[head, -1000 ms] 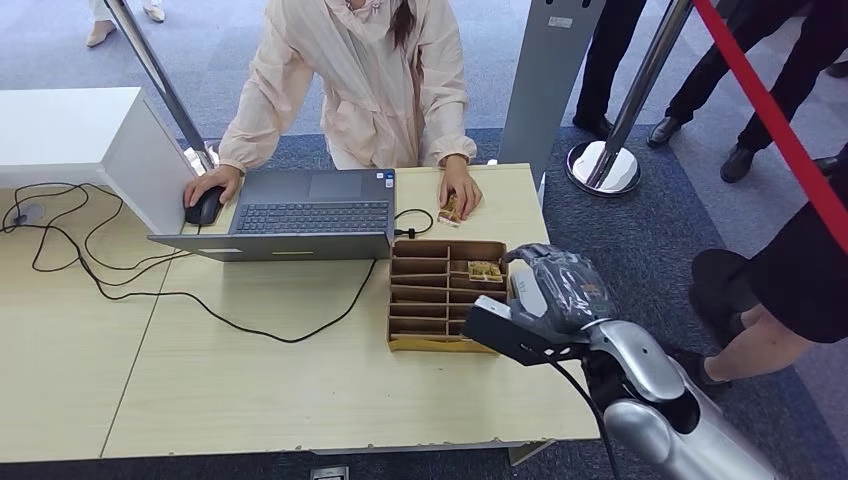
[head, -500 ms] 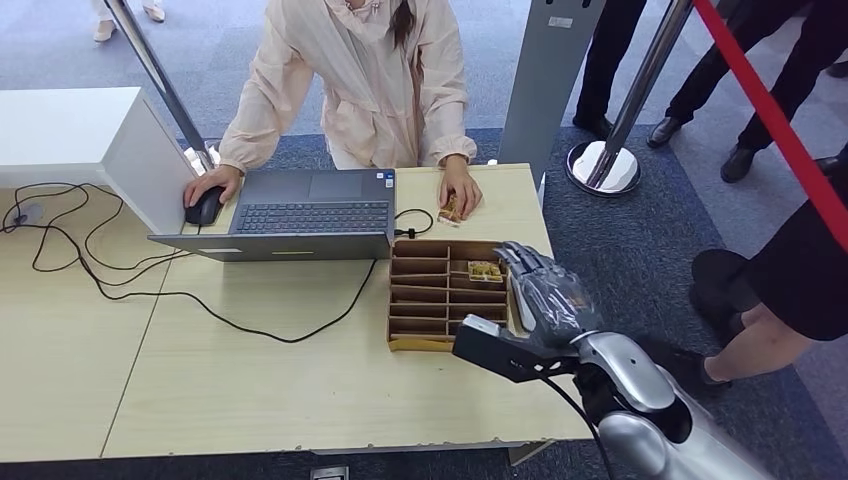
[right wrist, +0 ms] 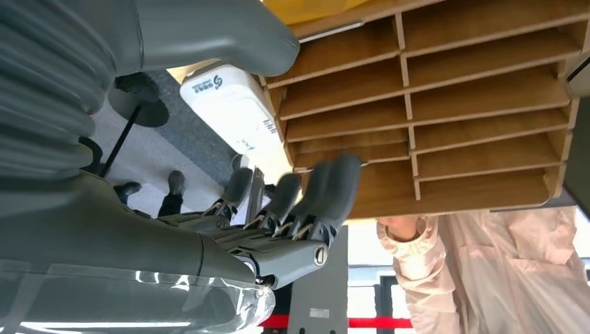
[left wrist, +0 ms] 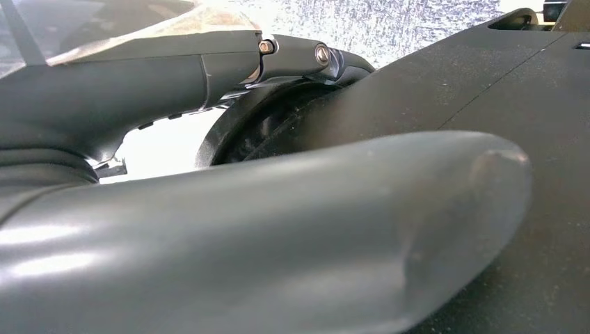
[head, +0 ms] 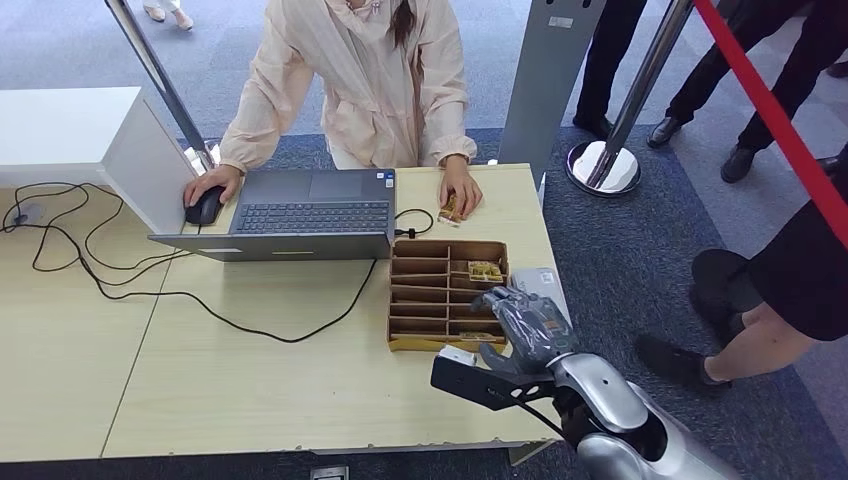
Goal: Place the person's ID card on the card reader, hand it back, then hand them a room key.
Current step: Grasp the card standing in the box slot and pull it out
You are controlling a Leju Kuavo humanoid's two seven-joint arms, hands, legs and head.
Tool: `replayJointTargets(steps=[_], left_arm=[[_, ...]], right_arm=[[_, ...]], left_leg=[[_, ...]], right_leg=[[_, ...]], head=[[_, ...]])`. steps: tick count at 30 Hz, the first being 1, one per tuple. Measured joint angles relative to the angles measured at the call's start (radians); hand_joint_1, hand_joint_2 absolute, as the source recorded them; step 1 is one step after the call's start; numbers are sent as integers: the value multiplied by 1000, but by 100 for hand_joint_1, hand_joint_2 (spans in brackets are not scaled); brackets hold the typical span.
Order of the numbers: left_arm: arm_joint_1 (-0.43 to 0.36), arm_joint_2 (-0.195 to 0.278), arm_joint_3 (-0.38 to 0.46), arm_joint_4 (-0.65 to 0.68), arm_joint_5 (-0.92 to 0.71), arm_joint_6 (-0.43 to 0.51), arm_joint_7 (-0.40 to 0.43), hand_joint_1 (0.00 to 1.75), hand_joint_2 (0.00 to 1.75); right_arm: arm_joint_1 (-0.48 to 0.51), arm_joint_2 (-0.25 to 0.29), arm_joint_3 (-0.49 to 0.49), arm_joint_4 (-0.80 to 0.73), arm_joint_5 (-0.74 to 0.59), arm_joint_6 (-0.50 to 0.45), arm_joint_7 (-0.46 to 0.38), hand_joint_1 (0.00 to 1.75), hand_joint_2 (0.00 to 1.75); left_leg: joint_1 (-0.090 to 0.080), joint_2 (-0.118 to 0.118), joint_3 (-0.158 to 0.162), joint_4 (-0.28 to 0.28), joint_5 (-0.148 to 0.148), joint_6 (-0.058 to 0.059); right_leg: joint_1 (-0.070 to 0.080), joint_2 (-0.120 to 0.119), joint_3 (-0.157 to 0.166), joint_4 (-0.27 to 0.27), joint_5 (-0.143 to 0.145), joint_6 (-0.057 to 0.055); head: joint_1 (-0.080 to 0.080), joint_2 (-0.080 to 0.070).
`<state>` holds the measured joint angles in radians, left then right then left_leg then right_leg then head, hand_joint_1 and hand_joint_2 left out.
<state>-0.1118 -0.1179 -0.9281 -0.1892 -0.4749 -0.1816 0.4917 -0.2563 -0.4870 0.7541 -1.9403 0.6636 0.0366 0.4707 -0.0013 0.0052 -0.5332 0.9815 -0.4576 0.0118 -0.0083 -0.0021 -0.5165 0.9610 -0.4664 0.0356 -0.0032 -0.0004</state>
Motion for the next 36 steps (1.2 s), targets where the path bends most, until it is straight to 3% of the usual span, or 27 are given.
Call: replayJointTargets(steps=[8, 24, 29, 36], left_arm=[[0, 0, 0, 0, 0, -1, 0, 0, 0], [0, 0, 0, 0, 0, -3, -2, 0, 0], [0, 0, 0, -1, 0, -3, 0, 0, 0], [0, 0, 0, -2, 0, -3, 2, 0, 0]], right_arm=[[0, 15, 30, 13, 1, 0, 0, 69, 175], [0, 61, 85, 68, 32, -25, -19, 90, 175], [1, 77, 101, 103, 136, -98, -18, 82, 175], [8, 112, 109, 165, 232, -198, -23, 93, 175]], left_leg=[[0, 0, 0, 0, 0, 0], [0, 0, 0, 0, 0, 0], [0, 0, 0, 0, 0, 0], [0, 0, 0, 0, 0, 0]], right_leg=[[0, 0, 0, 0, 0, 0], [0, 0, 0, 0, 0, 0], [0, 0, 0, 0, 0, 0], [0, 0, 0, 0, 0, 0]], head=[[0, 0], [0, 0], [0, 0], [0, 0]])
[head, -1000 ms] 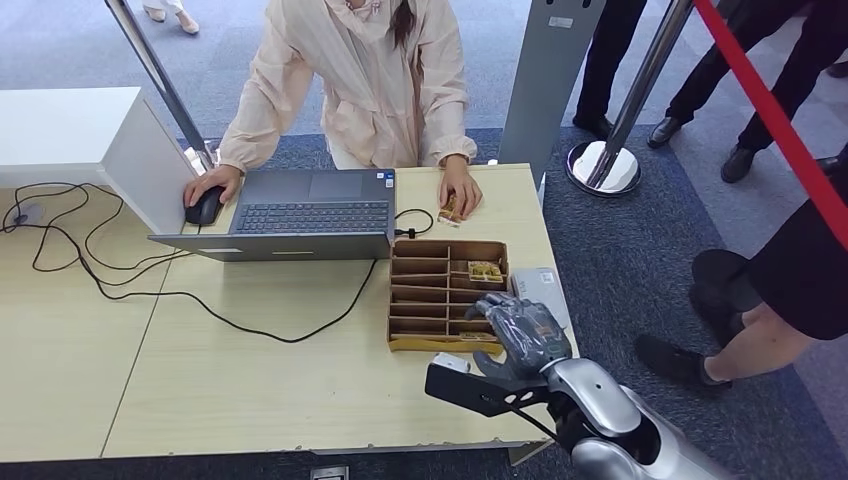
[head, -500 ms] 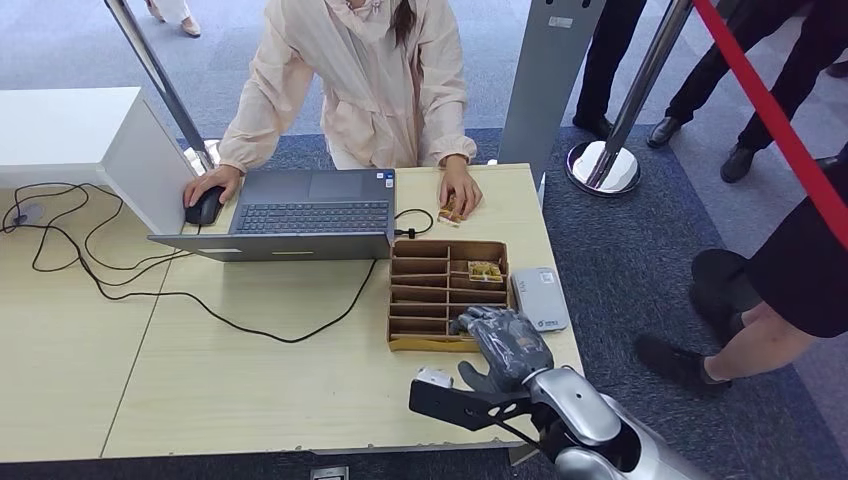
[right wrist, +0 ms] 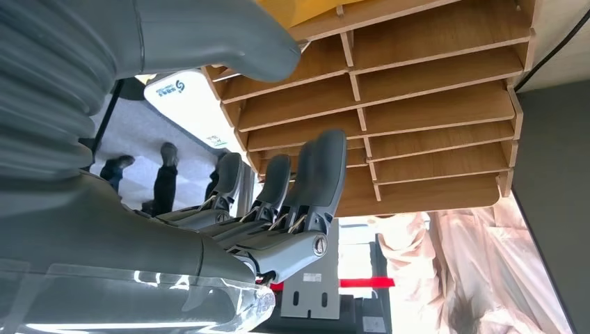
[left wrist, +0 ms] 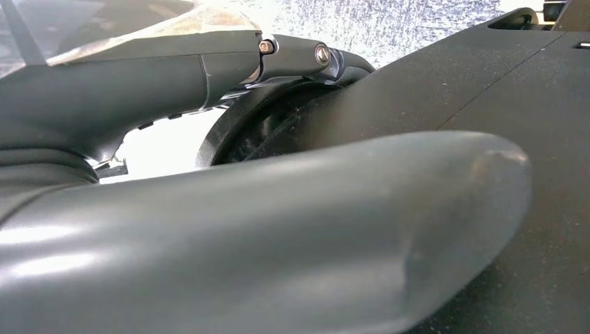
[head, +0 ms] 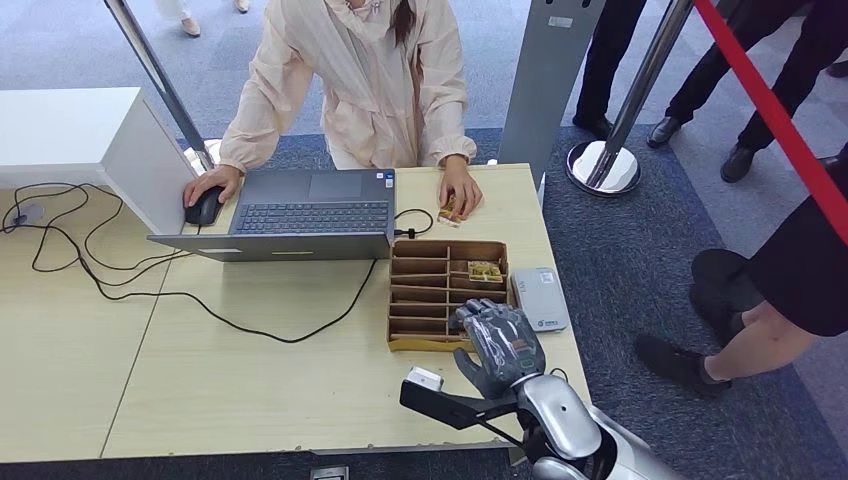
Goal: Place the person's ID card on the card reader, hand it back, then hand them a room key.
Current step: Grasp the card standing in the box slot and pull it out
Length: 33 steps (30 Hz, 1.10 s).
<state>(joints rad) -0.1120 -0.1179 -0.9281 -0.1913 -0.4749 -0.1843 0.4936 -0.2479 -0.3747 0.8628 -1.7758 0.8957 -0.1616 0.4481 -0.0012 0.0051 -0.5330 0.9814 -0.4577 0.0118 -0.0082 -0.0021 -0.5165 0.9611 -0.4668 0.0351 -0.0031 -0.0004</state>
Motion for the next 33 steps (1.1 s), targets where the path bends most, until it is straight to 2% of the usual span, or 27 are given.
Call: replayJointTargets(steps=[8, 19, 27, 28, 30, 33], left_arm=[[0, 0, 0, 0, 0, 0, 0, 0, 0], [0, 0, 0, 0, 0, 0, 1, 0, 0], [0, 0, 0, 0, 0, 0, 1, 0, 0], [0, 0, 0, 0, 0, 0, 1, 0, 0], [0, 0, 0, 0, 0, 0, 1, 0, 0], [0, 0, 0, 0, 0, 0, 1, 0, 0]], right_arm=[[4, 24, -1, 40, 10, -12, -2, 102, 175], [6, 34, -3, 67, 11, -13, -1, 131, 175], [8, 40, -6, 83, 22, -30, 2, 131, 175], [8, 41, -7, 84, 24, -32, 2, 126, 175], [9, 43, -8, 85, 27, -35, 2, 105, 175], [9, 44, -8, 85, 30, -37, 3, 43, 175]], left_leg=[[0, 0, 0, 0, 0, 0], [0, 0, 0, 0, 0, 0], [0, 0, 0, 0, 0, 0], [0, 0, 0, 0, 0, 0], [0, 0, 0, 0, 0, 0], [0, 0, 0, 0, 0, 0]], right_leg=[[0, 0, 0, 0, 0, 0], [0, 0, 0, 0, 0, 0], [0, 0, 0, 0, 0, 0], [0, 0, 0, 0, 0, 0], [0, 0, 0, 0, 0, 0], [0, 0, 0, 0, 0, 0]], head=[[0, 0], [0, 0], [0, 0], [0, 0], [0, 0], [0, 0]])
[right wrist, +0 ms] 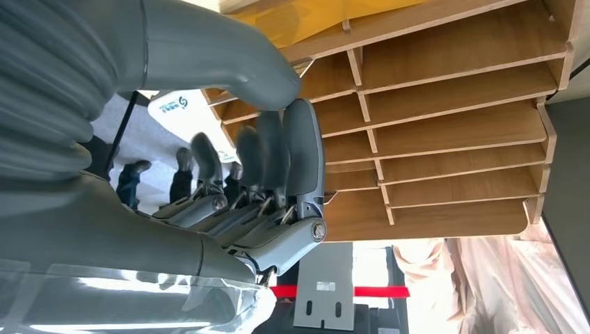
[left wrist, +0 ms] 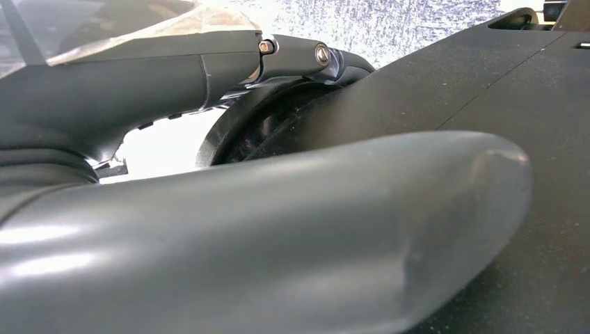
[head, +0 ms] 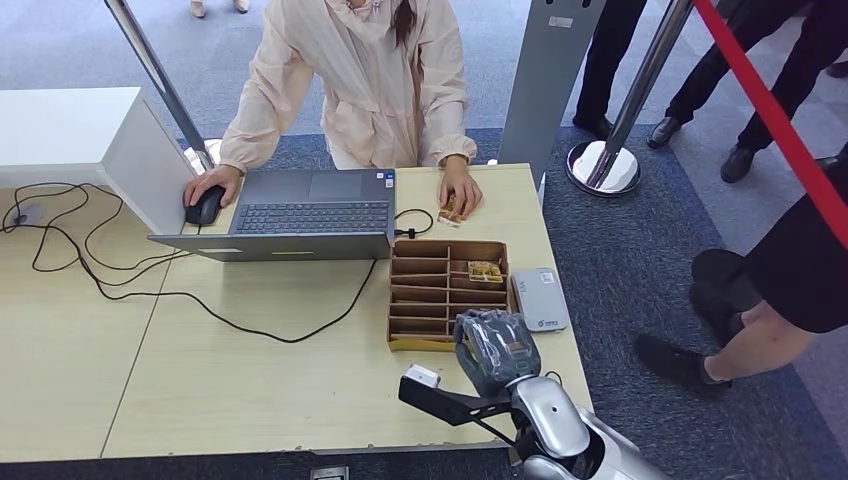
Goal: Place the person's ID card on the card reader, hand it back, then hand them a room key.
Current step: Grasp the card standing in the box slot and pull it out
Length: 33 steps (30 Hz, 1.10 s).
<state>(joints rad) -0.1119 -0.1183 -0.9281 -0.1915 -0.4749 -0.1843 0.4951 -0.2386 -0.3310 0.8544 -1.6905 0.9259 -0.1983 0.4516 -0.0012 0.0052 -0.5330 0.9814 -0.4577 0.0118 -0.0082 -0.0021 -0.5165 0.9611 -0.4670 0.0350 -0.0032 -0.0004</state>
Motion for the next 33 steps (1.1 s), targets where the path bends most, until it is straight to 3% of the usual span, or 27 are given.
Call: replayJointTargets(steps=[2, 5, 16, 33], left_arm=[[0, 0, 0, 0, 0, 0, 0, 0, 0], [0, 0, 0, 0, 0, 0, 0, 0, 0], [0, 0, 0, 0, 0, 0, 0, 0, 0], [0, 0, 0, 0, 0, 0, 0, 0, 0]], right_arm=[[0, 1, 0, 0, 1, 0, 1, 13, 175], [0, 1, 0, 1, 2, 0, 1, 8, 175], [0, 1, -3, 1, 2, 2, 1, 33, 175], [0, 1, -16, -1, 20, 9, 15, 47, 175]], left_leg=[[0, 0, 0, 0, 0, 0], [0, 0, 0, 0, 0, 0], [0, 0, 0, 0, 0, 0], [0, 0, 0, 0, 0, 0]], right_leg=[[0, 0, 0, 0, 0, 0], [0, 0, 0, 0, 0, 0], [0, 0, 0, 0, 0, 0], [0, 0, 0, 0, 0, 0]], head=[[0, 0], [0, 0], [0, 0], [0, 0]])
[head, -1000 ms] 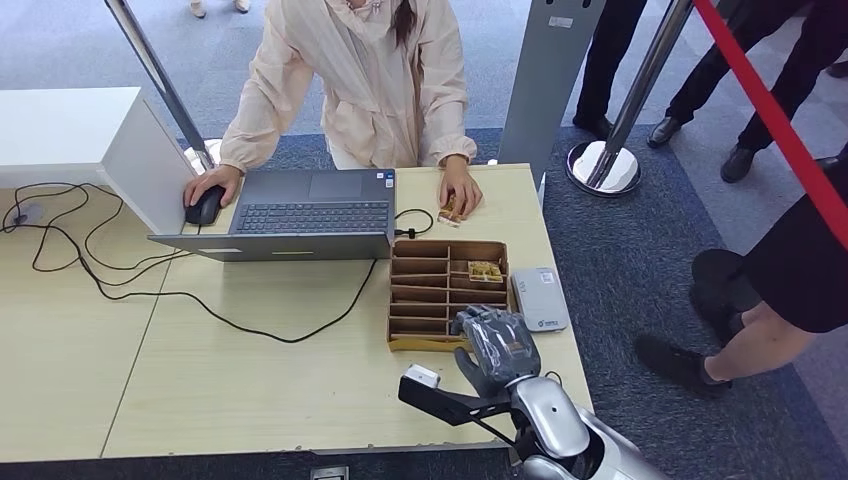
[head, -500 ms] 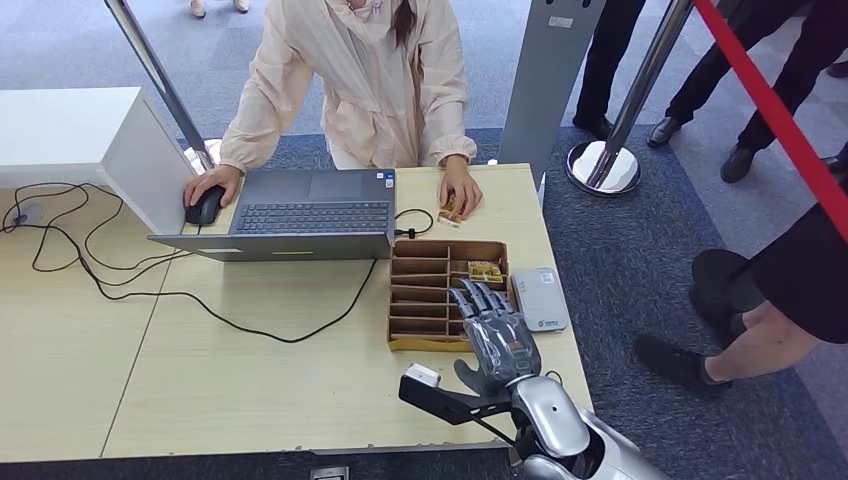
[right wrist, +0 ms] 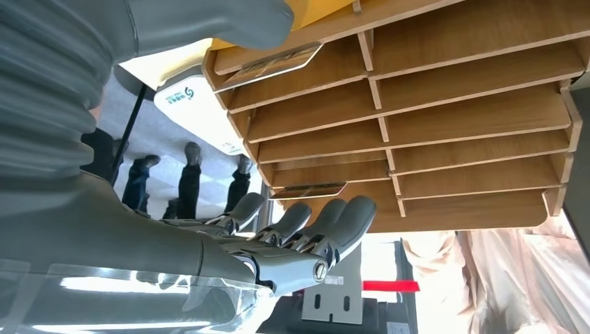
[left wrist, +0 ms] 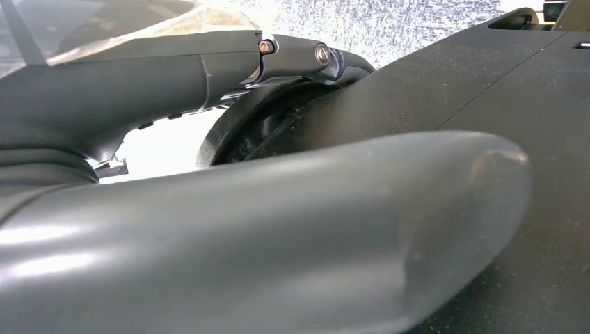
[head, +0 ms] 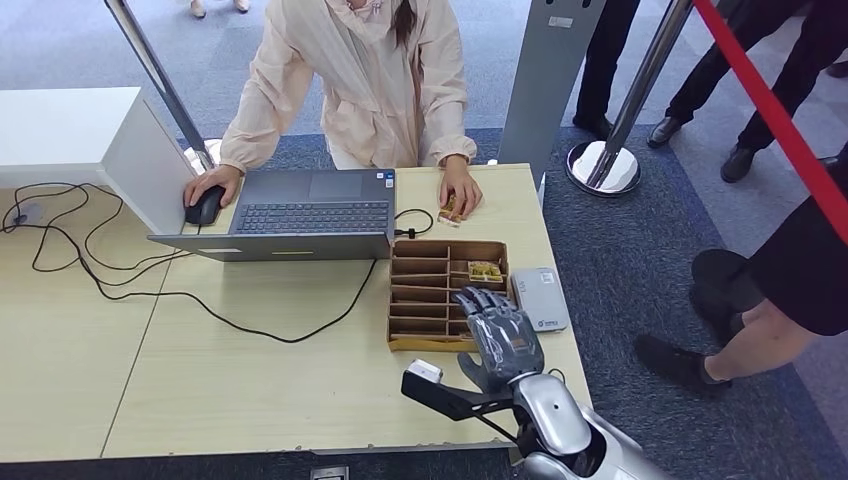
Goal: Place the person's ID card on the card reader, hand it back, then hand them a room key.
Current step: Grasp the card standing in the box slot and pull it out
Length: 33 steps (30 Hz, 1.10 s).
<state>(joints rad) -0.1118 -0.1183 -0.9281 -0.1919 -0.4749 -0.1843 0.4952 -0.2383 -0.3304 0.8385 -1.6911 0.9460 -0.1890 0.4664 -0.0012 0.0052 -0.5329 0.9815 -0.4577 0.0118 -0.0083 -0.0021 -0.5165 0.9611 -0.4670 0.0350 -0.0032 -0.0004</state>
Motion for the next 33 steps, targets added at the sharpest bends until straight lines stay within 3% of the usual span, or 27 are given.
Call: replayJointTargets(steps=[33], left_arm=[[0, -2, 0, 0, 0, 0, 6, 0, 0]], right_arm=[[0, -12, -13, 16, 44, 59, 51, 48, 175]], left_leg=[[0, 0, 0, 0, 0, 0]], right_leg=[[0, 0, 0, 0, 0, 0]], head=[[0, 0]])
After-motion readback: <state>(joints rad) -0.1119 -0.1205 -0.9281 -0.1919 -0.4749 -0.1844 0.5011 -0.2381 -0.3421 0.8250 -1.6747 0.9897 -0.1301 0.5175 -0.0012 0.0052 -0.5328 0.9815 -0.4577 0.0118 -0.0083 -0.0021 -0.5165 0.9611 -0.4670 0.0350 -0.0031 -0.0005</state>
